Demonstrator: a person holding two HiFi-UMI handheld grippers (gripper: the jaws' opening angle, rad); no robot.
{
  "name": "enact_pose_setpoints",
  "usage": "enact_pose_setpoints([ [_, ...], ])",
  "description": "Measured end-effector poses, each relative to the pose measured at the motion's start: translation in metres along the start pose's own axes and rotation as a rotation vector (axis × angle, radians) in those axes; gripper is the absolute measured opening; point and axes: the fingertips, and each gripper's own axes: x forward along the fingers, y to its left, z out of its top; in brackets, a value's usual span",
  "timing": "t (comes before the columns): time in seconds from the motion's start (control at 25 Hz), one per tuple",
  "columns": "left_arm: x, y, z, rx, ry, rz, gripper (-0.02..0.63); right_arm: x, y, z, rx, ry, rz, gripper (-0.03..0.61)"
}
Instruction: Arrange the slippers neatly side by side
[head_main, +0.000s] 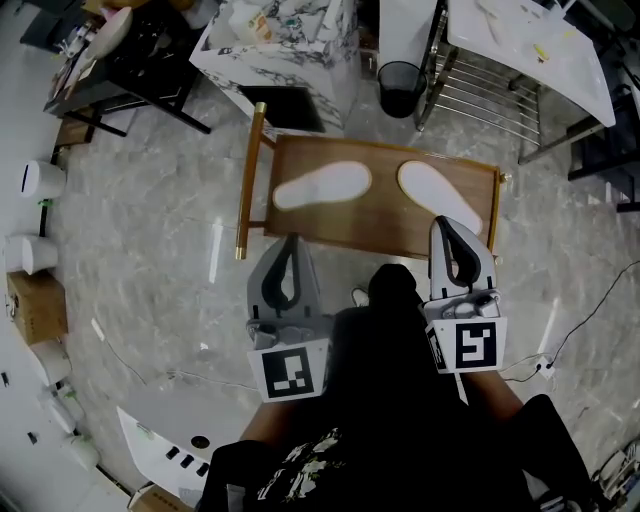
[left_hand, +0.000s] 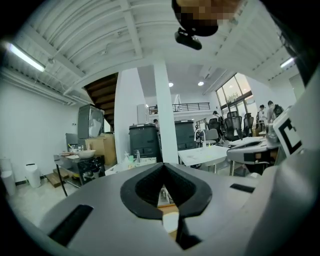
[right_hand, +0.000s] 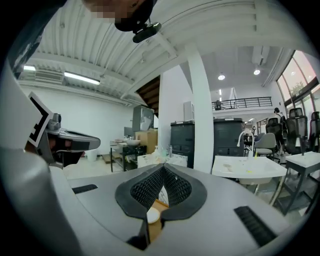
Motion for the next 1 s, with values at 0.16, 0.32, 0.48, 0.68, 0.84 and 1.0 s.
enact_pose_setpoints([
  [0.16, 0.02, -0.021, -0.001, -0.003, 0.024, -0.04, 0.003, 0.002, -0.027, -0.012, 0.004, 0.053, -0.022, -0.002],
  [0.32, 0.039, -0.035, 0.003, 0.007, 0.035, -0.041, 0.003, 0.013, -0.052, -0.017, -0.003, 0.061, -0.015, -0.002],
  [0.48, 0.06, -0.046, 0.008, 0.021, 0.038, -0.051, 0.003, 0.027, -0.073, -0.017, 0.014, 0.056, -0.015, -0.002],
  [0.68, 0.075, -0.055, 0.015, 0.03, 0.046, -0.032, 0.003, 0.042, -0.085, -0.015, 0.034, 0.053, 0.016, -0.002],
  [0.84, 0.082, -0.054, 0.011, 0.016, 0.06, 0.006, 0.003, 0.055, -0.085, -0.018, 0.033, 0.052, 0.059, -0.002],
  [1.0, 0.083, -0.046, 0.001, 0.01, 0.094, 0.035, 0.003, 0.064, -0.08, -0.022, 0.04, 0.067, 0.091, -0.002],
])
